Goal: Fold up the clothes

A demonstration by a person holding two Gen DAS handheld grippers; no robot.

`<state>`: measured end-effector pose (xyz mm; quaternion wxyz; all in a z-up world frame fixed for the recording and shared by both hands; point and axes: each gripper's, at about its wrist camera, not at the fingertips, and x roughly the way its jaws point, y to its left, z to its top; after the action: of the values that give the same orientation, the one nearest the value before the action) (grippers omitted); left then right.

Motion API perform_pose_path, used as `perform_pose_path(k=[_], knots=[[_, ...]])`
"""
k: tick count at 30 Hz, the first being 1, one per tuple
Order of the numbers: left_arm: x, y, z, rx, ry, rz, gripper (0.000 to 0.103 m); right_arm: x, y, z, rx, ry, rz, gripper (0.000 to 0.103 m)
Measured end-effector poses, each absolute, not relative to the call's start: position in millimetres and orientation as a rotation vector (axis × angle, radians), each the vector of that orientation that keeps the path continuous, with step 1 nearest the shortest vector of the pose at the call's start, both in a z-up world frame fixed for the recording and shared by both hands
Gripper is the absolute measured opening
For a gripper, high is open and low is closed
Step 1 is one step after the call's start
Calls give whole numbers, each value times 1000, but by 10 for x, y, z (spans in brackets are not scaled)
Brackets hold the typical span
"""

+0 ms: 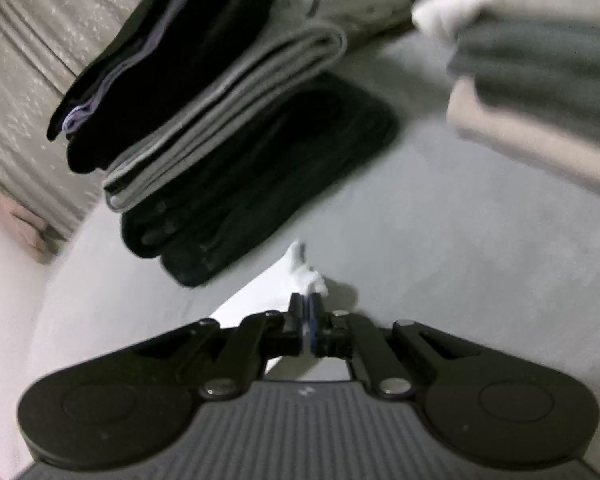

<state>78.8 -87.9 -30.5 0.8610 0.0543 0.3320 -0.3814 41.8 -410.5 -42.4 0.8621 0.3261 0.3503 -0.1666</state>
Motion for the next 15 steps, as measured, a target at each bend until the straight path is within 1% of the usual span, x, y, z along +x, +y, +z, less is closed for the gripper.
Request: perform_pose_path(k=[3,4,5,6,7,8,9,15], knots=[[784,-936,-371,160,722,-794,5,464,-4075,-547,596,804,-377,0],[781,-941,-368,162,723,-794,14,466,-4077,-561,579,810,-380,1],[788,-925,-327,151,729,-794,25,476,-4073,-541,574,809,-379,6],[791,-891,-280,137,722,-790,51,476,-4058,-497,567,801,-378,25],[790,-860,-255,131,705,-780,57,460,-4039,-452,552,785,-380,45],[805,-817,-232,125,694,-762,58,455,-4015,-416,530,774,-383,49],[831,-759,-203,117,688,-736,57,463,-3983,-390,501,766,-384,51],[962,-371,-41,72,653,-597,58,411,-3831,-257,404,736,-340,51]])
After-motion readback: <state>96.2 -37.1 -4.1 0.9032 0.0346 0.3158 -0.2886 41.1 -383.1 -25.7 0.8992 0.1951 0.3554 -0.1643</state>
